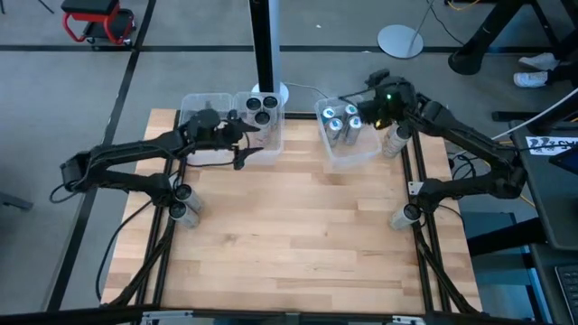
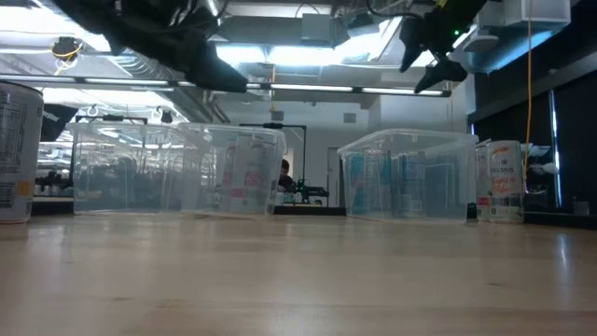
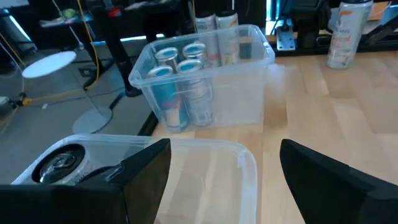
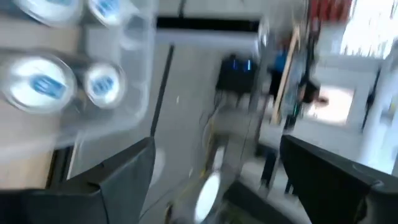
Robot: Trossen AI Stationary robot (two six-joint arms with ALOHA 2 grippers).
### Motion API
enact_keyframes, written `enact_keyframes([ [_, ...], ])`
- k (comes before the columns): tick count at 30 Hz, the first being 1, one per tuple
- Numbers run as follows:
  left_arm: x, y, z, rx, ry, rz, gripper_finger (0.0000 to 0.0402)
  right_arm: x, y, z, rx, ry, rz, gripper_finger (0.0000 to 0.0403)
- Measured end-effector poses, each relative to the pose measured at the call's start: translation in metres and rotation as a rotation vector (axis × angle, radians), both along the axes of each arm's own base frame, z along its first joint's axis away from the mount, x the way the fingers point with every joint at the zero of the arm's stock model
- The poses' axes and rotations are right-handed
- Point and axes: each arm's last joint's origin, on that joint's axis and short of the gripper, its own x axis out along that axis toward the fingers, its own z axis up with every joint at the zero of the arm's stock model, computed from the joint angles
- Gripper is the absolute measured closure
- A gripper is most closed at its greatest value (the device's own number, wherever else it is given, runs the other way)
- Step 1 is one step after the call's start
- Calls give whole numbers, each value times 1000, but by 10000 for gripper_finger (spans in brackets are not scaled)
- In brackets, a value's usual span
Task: Sort soda cans
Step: Put the top right white-pink soda can into the top center transparent bin
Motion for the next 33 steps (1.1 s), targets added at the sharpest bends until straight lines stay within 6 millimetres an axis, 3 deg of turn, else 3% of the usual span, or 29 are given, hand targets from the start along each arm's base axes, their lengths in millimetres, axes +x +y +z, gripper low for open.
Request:
enact_keyframes([
  [7,-8,-5,-1,31,-19,-9,112,-16,-23,30,177,-3,-271,61],
  [12,-8,-5,-2,28,-6,-11,112,-21,-49,37,323,14,-419,61],
  [23,-10,-6,-11,15,88,-24,112,-44,-104,-11,660,100,-708,61],
  [33,-10,-6,-11,50,95,-38,112,-43,-124,-35,746,124,-784,61],
])
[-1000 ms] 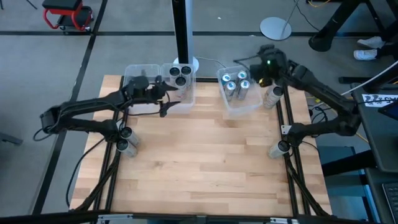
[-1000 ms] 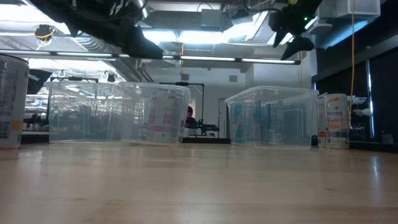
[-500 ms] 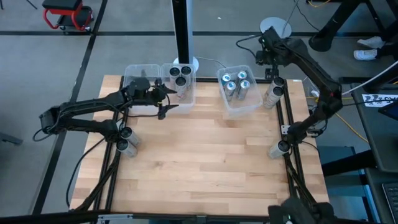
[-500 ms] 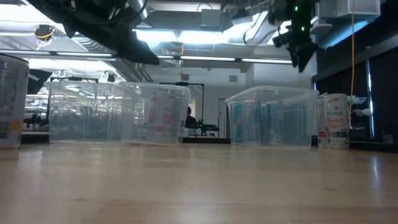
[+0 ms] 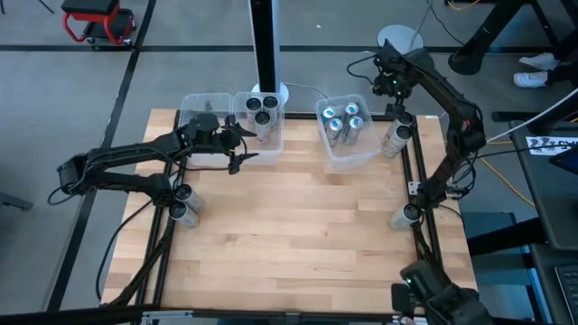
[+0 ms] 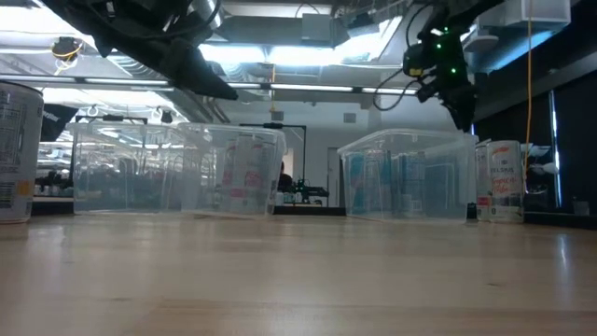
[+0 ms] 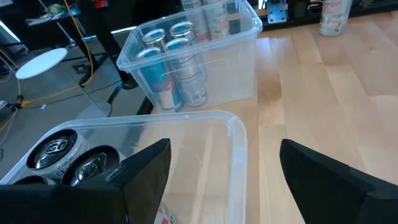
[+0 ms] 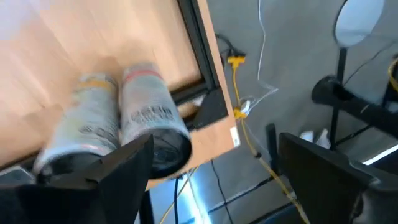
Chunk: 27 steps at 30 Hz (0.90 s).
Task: Sort soda cans
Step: Put the top right white-pink soda can into the top center transparent bin
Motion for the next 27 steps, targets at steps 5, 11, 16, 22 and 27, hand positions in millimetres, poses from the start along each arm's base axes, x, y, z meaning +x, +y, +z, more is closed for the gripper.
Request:
enact_keyframes([
  [5,0,0,0,5,3,-2,112,0,-6,-17,114,67,-10,61],
  [11,0,0,0,12,5,-5,112,1,-9,-27,166,129,-7,61],
  [16,0,0,0,12,5,-5,112,3,-7,-27,194,96,14,61],
  [22,0,0,0,11,6,-5,112,2,-5,-39,244,114,21,61],
  [27,0,0,0,11,6,-5,112,2,-4,-40,246,115,21,61],
])
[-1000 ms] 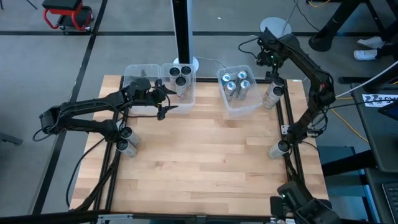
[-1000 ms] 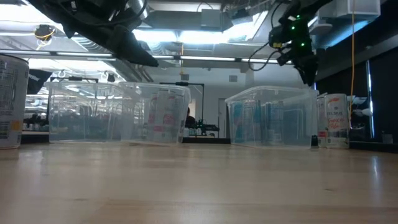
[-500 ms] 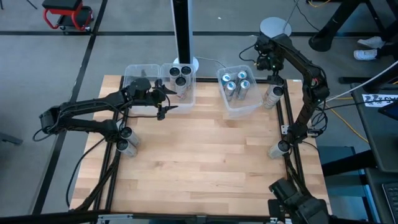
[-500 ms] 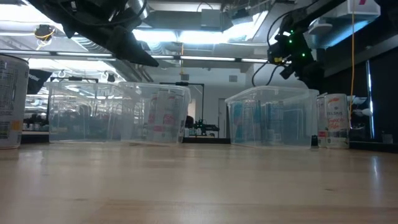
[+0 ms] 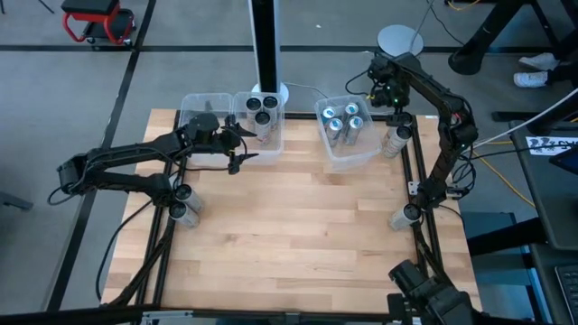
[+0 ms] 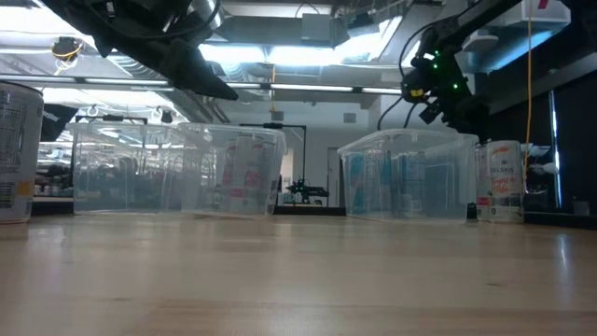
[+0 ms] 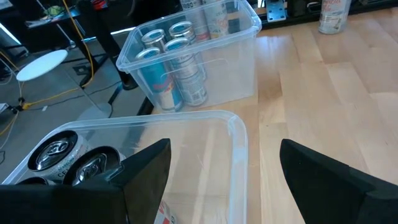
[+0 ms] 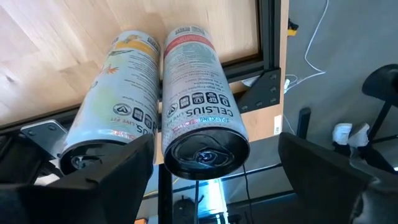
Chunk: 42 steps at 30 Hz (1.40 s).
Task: Sort soda cans
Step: Put the top right white-pink soda can into the top center transparent bin
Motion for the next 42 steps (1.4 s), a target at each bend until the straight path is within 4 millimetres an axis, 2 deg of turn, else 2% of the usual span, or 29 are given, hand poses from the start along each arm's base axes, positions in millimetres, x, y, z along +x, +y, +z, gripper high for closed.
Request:
enact_keyframes([
  [7,0,0,0,0,0,0,112,-1,0,-3,-10,27,-16,61],
  [15,0,0,0,-7,-1,3,112,6,-6,-17,-5,88,-29,61],
  [23,0,0,0,-11,0,4,112,6,-10,-45,81,154,-23,61],
  [35,4,-8,0,9,2,-45,112,5,-8,-50,86,192,-14,63],
  [38,5,-11,0,16,5,-64,112,7,-6,-52,84,210,3,79],
  [42,6,-13,0,16,6,-73,112,6,-5,-54,91,226,12,127],
])
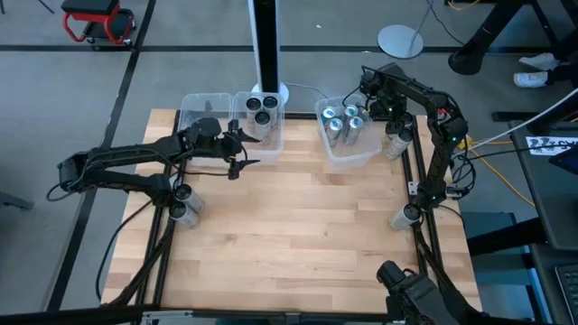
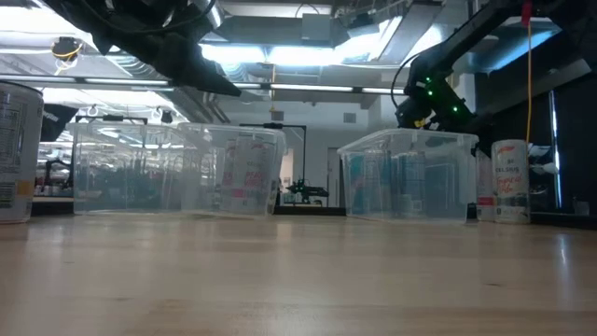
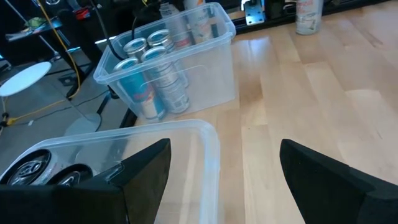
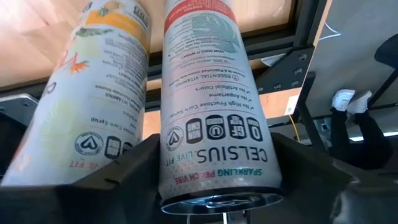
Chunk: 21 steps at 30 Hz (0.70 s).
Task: Sort soda cans
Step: Put the top right white-pink soda can into the top center transparent bin
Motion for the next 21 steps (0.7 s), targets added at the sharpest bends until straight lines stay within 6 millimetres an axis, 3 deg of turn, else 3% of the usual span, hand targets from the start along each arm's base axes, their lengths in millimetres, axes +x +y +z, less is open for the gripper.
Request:
enact_keyframes([
  [3,0,0,0,0,0,0,112,0,0,0,10,3,19,156],
  [12,0,0,0,9,0,-3,112,5,1,7,-25,36,87,157],
  [21,1,0,2,29,-18,-8,112,12,5,63,-223,-29,138,156],
])
